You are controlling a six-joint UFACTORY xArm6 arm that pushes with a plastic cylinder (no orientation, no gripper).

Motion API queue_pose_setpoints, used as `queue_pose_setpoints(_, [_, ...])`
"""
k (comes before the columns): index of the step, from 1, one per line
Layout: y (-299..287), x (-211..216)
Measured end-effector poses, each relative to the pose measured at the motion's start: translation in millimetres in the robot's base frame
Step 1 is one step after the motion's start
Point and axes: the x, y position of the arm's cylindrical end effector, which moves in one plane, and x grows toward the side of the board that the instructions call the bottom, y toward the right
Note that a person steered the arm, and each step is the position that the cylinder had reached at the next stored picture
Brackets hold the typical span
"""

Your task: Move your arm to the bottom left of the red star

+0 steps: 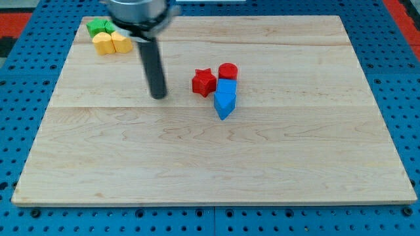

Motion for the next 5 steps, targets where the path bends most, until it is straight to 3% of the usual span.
queue_pose_setpoints(1, [39.2,20.7])
queue_pose_setpoints(3, [45.7,67.8])
queue_pose_setpoints(5, [51.7,76.1])
